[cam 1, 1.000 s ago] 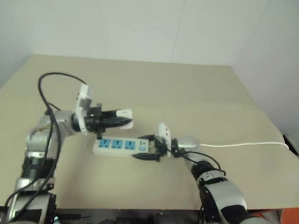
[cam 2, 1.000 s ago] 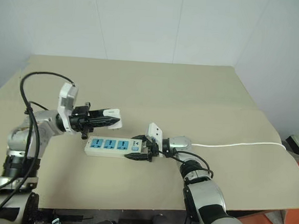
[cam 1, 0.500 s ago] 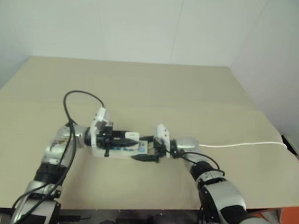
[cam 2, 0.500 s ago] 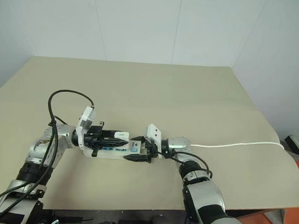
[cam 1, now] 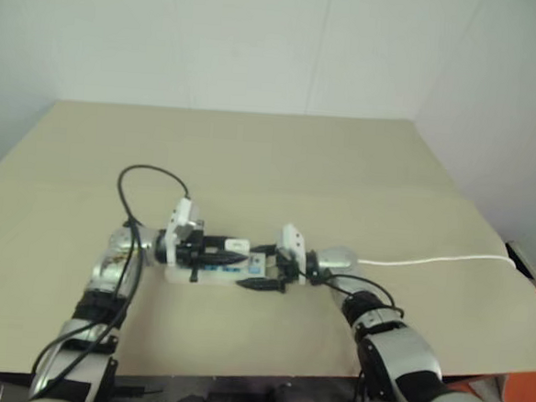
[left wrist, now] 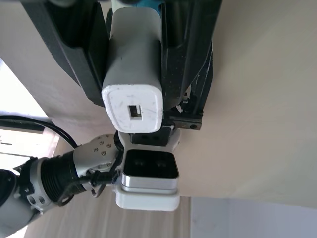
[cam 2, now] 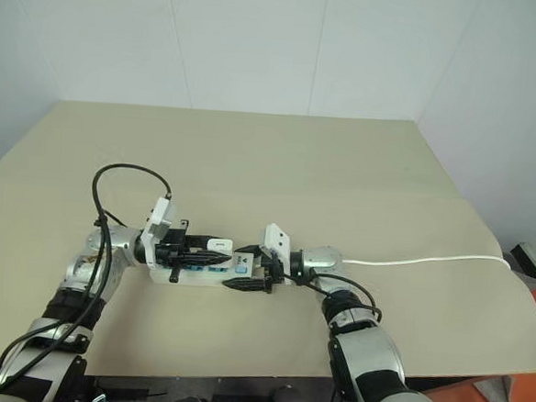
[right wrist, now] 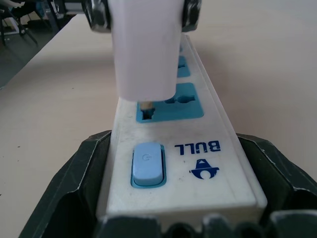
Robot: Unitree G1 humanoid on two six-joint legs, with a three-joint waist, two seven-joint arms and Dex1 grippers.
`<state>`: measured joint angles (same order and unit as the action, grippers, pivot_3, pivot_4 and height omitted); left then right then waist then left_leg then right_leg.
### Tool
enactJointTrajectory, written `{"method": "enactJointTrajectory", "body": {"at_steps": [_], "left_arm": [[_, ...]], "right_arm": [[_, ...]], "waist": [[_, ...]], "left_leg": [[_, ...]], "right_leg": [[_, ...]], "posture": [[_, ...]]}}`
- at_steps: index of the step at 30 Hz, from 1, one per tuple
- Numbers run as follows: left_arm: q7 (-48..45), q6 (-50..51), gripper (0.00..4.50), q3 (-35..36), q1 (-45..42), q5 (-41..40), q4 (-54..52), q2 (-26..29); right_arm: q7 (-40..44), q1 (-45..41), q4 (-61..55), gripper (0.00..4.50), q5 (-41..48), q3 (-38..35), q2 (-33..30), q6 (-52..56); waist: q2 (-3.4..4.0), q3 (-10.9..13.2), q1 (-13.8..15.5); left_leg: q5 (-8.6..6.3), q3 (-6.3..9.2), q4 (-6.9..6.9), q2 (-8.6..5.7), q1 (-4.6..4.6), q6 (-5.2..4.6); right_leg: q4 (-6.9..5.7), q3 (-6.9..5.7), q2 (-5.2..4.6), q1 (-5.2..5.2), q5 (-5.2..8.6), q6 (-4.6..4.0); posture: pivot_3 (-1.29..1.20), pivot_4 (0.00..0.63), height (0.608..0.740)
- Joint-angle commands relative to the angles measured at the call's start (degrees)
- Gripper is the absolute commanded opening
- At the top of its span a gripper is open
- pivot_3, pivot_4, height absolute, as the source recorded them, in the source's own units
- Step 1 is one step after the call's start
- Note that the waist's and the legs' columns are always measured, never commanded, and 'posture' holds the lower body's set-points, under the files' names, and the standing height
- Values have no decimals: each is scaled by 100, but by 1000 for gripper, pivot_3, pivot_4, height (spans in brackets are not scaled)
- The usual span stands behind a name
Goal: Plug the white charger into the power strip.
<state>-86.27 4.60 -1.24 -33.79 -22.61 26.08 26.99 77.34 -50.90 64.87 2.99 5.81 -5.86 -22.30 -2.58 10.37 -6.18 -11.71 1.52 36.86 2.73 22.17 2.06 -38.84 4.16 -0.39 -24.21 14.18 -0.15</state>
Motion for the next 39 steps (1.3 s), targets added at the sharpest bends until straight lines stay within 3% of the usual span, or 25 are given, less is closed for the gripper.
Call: {"method": "enactJointTrajectory", "body": {"at_steps": [1,39], "left_arm": [[-141,-167,1010,27,-120,-20,23,67],[-232,-391,1010,-39,-243,122,423,-69]], "right_arm": [[121,131,-16,3438,-170,187,21,57],[106,215,-141,3438,-171,205,-22,126]], "waist": [[0,0,2],[0,0,36]], "left_leg": [[0,0,0,0,0,0],[-1,0,0,0,1,-1]], "right_leg": [[0,-1,0,0,0,0],[4,0,0,1,13,23]], "posture": [[0,150,740],[0,150,740]]}}
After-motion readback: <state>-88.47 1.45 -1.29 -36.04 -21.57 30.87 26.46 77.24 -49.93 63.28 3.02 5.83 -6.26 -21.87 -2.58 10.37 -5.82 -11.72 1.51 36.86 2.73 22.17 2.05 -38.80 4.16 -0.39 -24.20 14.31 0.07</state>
